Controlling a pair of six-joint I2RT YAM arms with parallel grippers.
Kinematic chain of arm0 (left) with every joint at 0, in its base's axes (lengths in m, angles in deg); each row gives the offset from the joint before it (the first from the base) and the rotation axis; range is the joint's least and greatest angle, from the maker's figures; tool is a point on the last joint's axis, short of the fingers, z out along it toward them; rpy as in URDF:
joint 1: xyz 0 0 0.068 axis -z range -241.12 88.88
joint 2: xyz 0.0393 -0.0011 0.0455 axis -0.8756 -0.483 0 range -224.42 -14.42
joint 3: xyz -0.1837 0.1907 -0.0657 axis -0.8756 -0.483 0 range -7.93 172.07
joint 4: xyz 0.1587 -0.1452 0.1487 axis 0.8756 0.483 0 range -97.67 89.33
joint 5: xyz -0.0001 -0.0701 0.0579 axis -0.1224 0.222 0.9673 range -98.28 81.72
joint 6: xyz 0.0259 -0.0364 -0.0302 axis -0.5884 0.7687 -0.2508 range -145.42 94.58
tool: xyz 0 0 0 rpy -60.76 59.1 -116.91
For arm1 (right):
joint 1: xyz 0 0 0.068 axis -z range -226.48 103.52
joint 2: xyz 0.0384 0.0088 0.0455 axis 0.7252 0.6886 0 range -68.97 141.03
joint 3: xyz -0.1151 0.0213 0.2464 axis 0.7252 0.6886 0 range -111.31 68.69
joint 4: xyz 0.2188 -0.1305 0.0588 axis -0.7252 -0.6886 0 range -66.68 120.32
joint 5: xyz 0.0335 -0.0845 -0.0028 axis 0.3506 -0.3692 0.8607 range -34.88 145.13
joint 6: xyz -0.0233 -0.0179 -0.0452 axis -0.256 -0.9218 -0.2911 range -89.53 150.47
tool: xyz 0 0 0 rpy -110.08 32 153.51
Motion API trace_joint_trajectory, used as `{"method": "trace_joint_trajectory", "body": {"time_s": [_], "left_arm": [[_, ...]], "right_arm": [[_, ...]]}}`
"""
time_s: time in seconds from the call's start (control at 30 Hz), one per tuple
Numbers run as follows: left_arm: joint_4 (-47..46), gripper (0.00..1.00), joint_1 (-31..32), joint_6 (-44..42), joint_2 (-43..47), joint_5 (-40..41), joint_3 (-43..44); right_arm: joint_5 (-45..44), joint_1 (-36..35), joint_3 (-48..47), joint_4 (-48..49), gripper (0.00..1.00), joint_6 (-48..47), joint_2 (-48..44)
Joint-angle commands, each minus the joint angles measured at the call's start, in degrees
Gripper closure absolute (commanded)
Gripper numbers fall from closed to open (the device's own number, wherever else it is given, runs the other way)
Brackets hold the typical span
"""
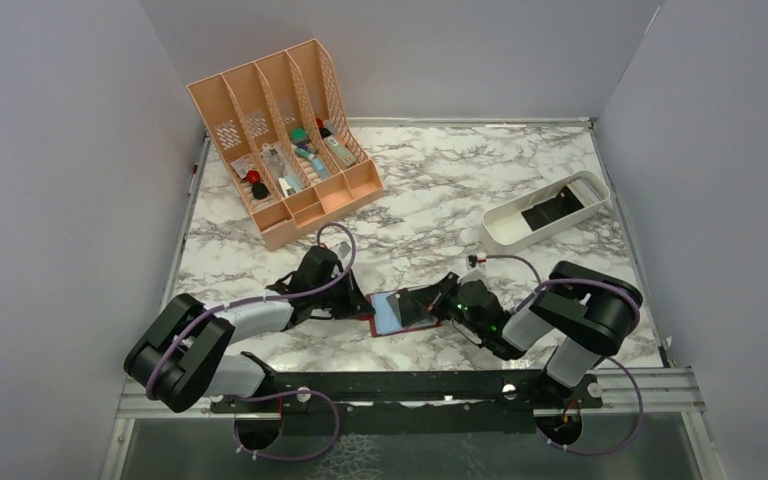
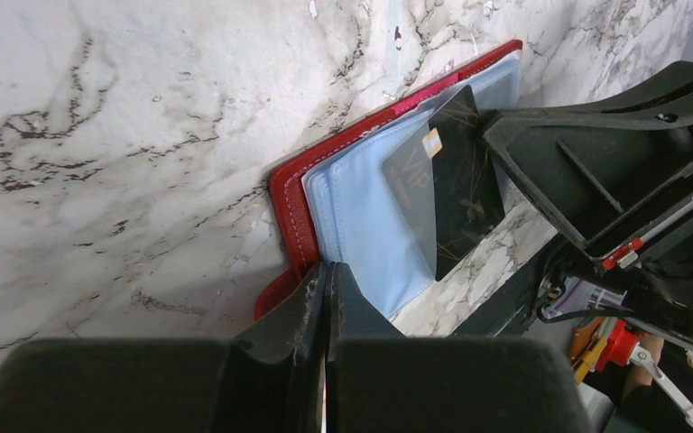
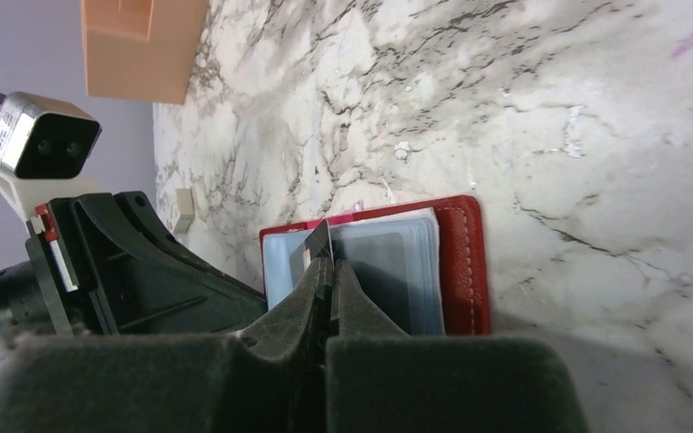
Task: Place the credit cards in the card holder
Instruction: Insert the credit card into the card holder.
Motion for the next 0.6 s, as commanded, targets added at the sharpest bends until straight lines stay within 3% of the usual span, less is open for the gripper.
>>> {"method": "trace_joint_trajectory", "body": {"time_s": [0.0,0.27,0.57], "left_arm": [[0.8,0.97,0.8,0.3,-0.6,-1.3,-1.6],[0.4,0.97,0.9,1.0,0.2,-1.3,-1.9],[0.4,0.97,1.2,1.4,0.7,-1.1,-2.5]], "right_arm": [[-7.4,-0.5,2.5,2.5,0.99,1.1,-1.1],[-9.4,-1.9,1.4,-1.2,0.99,-1.4,-3.8],[-12.7,-6.1,3.2,11.6,0.99,-5.9,2.6]]}}
